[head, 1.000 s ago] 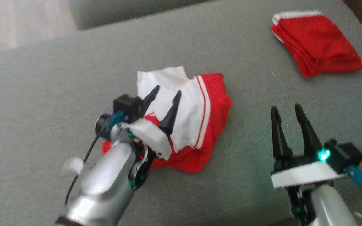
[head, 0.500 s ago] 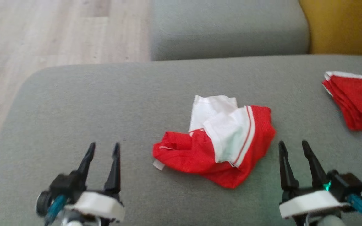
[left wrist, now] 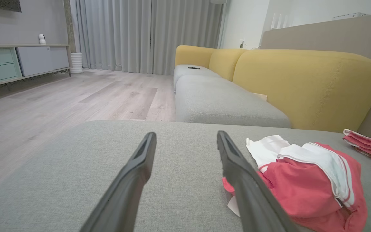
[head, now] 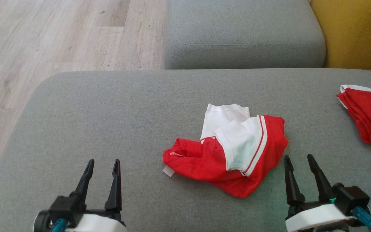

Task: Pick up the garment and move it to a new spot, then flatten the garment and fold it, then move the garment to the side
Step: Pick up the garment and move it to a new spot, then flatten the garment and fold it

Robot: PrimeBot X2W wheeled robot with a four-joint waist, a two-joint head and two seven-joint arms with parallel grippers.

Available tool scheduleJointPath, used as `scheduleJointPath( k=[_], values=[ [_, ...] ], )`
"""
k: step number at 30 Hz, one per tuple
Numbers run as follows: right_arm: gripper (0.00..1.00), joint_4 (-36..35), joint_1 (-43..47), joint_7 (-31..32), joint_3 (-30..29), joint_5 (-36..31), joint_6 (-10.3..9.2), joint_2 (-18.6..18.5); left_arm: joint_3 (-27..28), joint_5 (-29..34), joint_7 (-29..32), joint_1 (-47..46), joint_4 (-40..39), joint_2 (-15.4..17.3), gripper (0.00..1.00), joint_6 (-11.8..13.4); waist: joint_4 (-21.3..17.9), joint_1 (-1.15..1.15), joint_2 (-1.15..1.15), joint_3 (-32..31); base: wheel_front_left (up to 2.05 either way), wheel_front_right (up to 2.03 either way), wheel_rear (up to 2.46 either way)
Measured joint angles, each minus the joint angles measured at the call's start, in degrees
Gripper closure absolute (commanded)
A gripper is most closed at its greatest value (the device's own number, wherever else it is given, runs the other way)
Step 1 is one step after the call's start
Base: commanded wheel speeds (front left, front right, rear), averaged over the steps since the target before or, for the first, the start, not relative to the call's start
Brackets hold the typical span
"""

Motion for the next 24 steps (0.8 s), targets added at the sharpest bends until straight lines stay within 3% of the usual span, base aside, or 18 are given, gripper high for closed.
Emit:
scheduleJointPath(
  k=[10, 24],
  values=[
    [0.0, 0.4, 0.0, 0.0, 0.0, 0.0, 0.0, 0.0, 1.6, 0.9, 0.0, 0.0, 0.2, -0.4, 0.0, -1.4, 0.0, 0.0, 0.0, -0.3, 0.0, 0.0, 0.0],
    [0.0, 0.6, 0.0, 0.0, 0.3, 0.0, 0.0, 0.0, 1.8, 1.4, 0.0, 0.0, 0.5, -0.4, 0.0, -1.5, -0.1, 0.0, 0.0, 0.2, 0.0, 0.0, 0.0]
  ],
)
